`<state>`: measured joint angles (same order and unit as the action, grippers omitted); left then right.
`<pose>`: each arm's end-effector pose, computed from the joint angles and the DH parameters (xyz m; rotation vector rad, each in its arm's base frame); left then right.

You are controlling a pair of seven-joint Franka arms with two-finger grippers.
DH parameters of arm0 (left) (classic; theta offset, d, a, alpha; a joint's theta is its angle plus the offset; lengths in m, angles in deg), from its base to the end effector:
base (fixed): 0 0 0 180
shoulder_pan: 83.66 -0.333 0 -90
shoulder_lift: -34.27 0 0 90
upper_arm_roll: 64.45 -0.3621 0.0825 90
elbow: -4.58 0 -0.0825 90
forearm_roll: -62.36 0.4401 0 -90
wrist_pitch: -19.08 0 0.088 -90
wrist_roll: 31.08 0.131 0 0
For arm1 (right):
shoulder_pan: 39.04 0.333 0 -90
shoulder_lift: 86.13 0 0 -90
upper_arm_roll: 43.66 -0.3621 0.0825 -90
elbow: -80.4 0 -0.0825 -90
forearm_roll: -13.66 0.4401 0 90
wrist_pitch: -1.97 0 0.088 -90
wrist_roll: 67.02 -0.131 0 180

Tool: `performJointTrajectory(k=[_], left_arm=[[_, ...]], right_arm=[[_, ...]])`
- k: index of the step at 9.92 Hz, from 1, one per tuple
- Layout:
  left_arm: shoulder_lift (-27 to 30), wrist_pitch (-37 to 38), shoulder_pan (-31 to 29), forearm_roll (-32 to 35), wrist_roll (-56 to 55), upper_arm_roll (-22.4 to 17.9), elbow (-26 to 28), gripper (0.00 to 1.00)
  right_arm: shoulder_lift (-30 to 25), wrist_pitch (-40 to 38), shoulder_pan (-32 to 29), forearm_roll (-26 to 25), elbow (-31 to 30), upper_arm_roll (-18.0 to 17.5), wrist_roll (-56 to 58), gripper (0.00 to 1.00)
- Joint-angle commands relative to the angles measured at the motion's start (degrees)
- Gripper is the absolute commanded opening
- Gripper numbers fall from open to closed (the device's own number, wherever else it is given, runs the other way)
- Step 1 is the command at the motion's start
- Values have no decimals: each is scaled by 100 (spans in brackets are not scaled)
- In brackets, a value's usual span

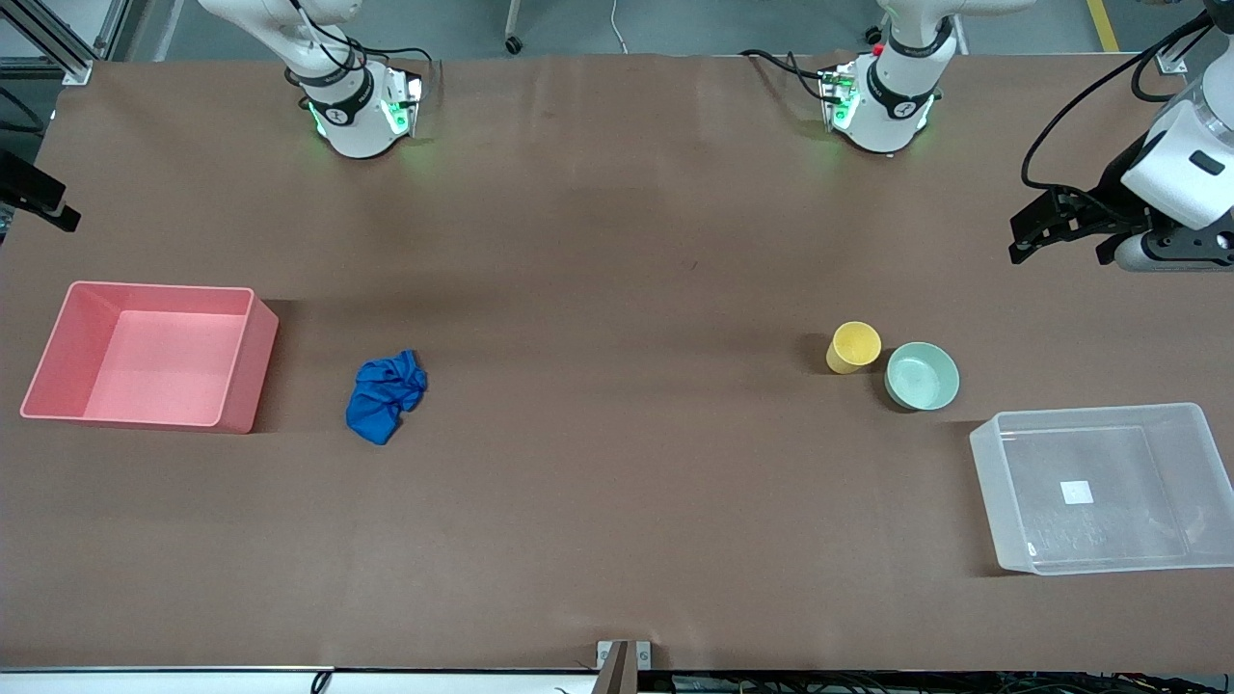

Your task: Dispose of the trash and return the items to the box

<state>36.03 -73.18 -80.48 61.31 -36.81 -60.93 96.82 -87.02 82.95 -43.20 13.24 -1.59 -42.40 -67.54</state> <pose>0.5997 -0.0734 0.6481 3.1215 -0.0257 0.0453 0.5839 -0.0566 0.7147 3.1305 -0.1642 -0.0037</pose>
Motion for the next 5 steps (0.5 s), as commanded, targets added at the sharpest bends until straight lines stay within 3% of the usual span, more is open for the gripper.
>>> performJointTrajectory(k=[1, 5], left_arm=[[-88, -29, 34, 122, -78, 0, 67, 100], [-176, -81, -1, 148, 27, -9, -30, 100]], right_arm=[[-42, -38, -102, -73, -19, -82, 51, 100], [10, -99, 212, -73, -167, -117, 60, 100]])
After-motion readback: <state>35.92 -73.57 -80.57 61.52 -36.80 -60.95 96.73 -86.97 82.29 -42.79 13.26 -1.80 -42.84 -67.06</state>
